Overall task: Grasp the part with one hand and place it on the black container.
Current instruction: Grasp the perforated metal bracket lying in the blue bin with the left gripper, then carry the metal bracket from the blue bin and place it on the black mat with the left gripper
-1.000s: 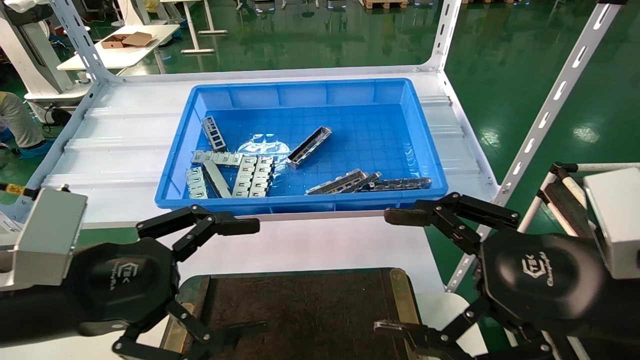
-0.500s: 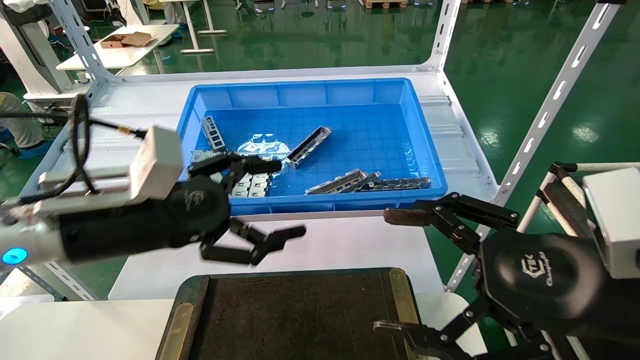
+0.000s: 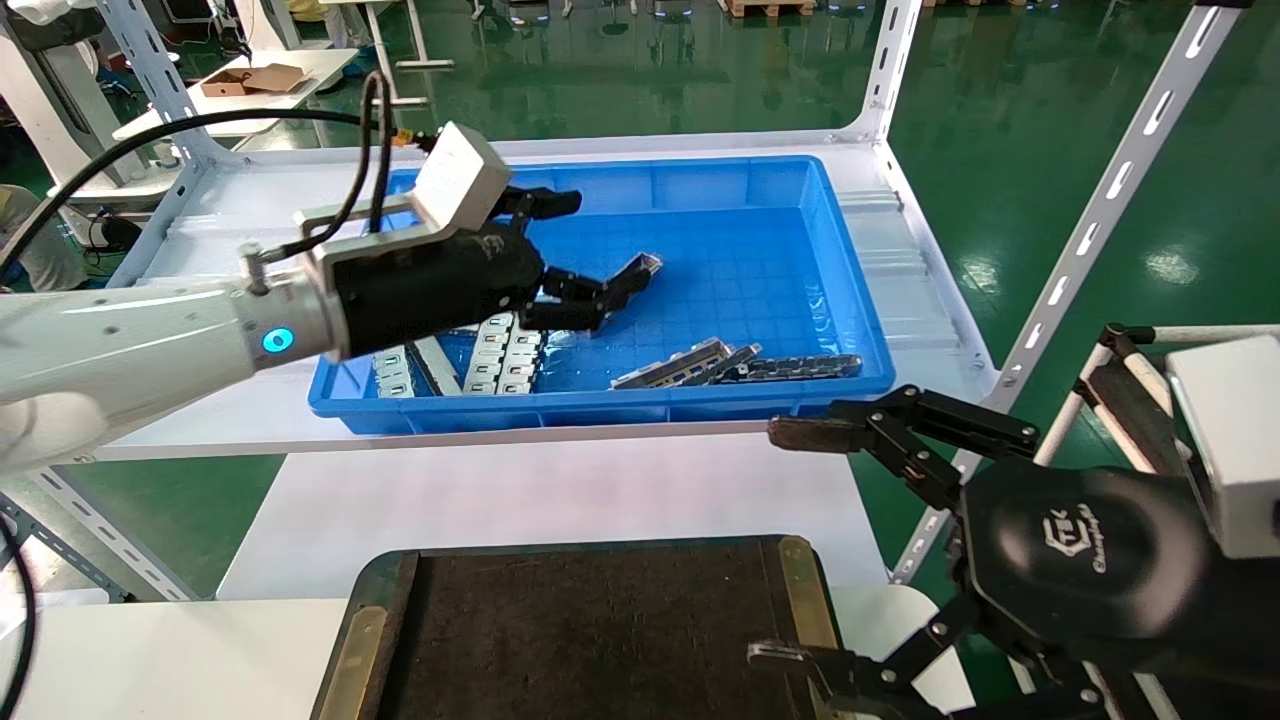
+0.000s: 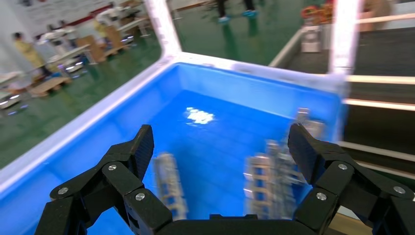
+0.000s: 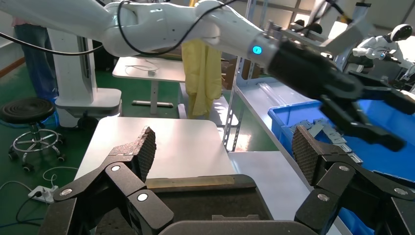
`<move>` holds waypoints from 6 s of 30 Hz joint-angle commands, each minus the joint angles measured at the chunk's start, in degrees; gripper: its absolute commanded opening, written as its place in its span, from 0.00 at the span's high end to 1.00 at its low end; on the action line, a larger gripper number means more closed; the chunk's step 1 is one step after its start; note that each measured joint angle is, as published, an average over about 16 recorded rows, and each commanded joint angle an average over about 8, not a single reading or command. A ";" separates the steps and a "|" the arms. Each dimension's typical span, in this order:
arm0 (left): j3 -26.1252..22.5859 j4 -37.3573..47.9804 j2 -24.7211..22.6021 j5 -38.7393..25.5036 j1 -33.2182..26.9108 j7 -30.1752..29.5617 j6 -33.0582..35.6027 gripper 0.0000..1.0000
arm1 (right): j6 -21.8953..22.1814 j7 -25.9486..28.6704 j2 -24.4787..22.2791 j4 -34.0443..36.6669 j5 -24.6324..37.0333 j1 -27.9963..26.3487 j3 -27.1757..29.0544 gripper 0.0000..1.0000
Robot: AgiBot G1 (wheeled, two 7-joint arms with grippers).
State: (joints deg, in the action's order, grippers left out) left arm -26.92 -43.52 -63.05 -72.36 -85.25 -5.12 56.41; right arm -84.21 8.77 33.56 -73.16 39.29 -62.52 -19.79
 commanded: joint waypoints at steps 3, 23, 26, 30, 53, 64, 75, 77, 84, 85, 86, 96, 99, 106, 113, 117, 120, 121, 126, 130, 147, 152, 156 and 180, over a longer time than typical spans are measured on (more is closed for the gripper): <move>-0.33 7.38 -4.10 -1.69 -2.58 2.87 -3.87 0.00 | 0.00 0.00 0.00 0.00 0.00 0.00 0.00 0.00; -1.79 31.62 -15.06 -1.67 -8.58 13.01 -13.16 0.00 | 0.01 -0.01 -0.01 0.00 -0.02 -0.01 -0.03 0.00; -2.82 31.69 -15.23 -0.99 -8.17 12.55 -13.92 0.00 | 0.01 -0.01 -0.01 0.00 -0.02 -0.01 -0.03 0.00; -4.48 31.33 -15.35 -0.06 -7.53 11.27 -15.37 0.06 | 0.01 -0.02 -0.01 0.00 -0.02 -0.01 -0.03 0.14; -14.80 28.43 -15.24 6.27 -4.52 3.52 -22.69 1.00 | 0.02 -0.03 -0.02 0.00 -0.04 -0.02 -0.06 1.00; -18.66 27.70 -15.17 9.39 -4.18 2.87 -24.25 1.00 | 0.03 -0.04 -0.03 0.00 -0.05 -0.02 -0.07 1.00; -21.70 27.31 -15.11 12.70 -4.33 3.00 -25.33 1.00 | 0.03 -0.04 -0.03 0.00 -0.06 -0.02 -0.08 1.00; -22.06 27.19 -15.10 13.45 -4.51 3.10 -25.47 1.00 | 0.03 -0.04 -0.03 0.00 -0.06 -0.02 -0.09 1.00; -22.51 26.28 -14.91 16.67 -5.91 4.65 -24.51 1.00 | 0.04 -0.05 -0.04 0.00 -0.06 -0.02 -0.09 1.00; -22.45 26.15 -14.85 17.20 -6.22 5.10 -24.07 1.00 | 0.04 -0.05 -0.04 0.00 -0.06 -0.02 -0.10 1.00; -22.38 26.06 -14.78 17.73 -6.55 5.60 -23.53 1.00 | 0.04 -0.05 -0.04 0.00 -0.06 -0.02 -0.10 1.00; -20.22 27.12 -12.92 23.23 -8.75 10.70 -11.78 1.00 | 0.04 -0.05 -0.04 0.00 -0.07 -0.03 -0.11 1.00; -19.68 27.58 -11.94 24.37 -8.51 12.08 -7.00 1.00 | 0.04 -0.05 -0.04 0.00 -0.07 -0.03 -0.11 1.00; -19.22 27.66 -8.98 25.77 -7.14 13.73 2.65 1.00 | 0.05 -0.06 -0.05 0.00 -0.08 -0.03 -0.12 1.00; -18.73 25.57 -5.71 27.20 -5.13 13.33 9.35 1.00 | 0.05 -0.06 -0.05 0.00 -0.08 -0.03 -0.13 1.00; -18.57 22.87 -3.91 27.94 -3.44 12.54 12.05 1.00 | 0.05 -0.06 -0.05 0.00 -0.09 -0.03 -0.13 1.00; -18.45 19.87 -2.46 28.58 -1.82 11.49 13.53 1.00 | 0.05 -0.07 -0.05 0.00 -0.09 -0.03 -0.13 1.00; -18.42 18.63 -1.93 28.81 -1.18 11.01 13.93 1.00 | 0.05 -0.07 -0.05 0.00 -0.09 -0.03 -0.13 1.00; -18.48 10.58 1.28 29.83 2.99 8.18 14.84 1.00 | 0.06 -0.07 -0.05 0.00 -0.09 -0.04 -0.14 1.00; -18.77 1.97 4.65 30.31 7.80 5.59 13.36 1.00 | 0.06 -0.07 -0.06 0.00 -0.10 -0.04 -0.14 1.00; -21.43 -28.94 15.65 29.35 33.19 -4.22 -13.19 1.00 | 0.07 -0.08 -0.06 0.00 -0.11 -0.04 -0.16 1.00; -22.07 -31.21 13.94 29.00 38.64 -5.57 -23.29 1.00 | 0.07 -0.08 -0.06 0.00 -0.11 -0.04 -0.17 1.00; -22.26 -31.62 11.36 28.92 41.70 -6.30 -30.84 1.00 | 0.07 -0.09 -0.07 0.00 -0.12 -0.04 -0.17 1.00; -21.50 -21.28 -9.16 28.76 44.84 -7.87 -59.03 1.00 | 0.08 -0.10 -0.08 0.00 -0.13 -0.05 -0.20 1.00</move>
State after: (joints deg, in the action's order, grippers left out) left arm -48.26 -65.00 -71.97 -43.65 -40.31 -13.05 -2.41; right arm -84.13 8.67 33.48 -73.16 39.15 -62.57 -19.99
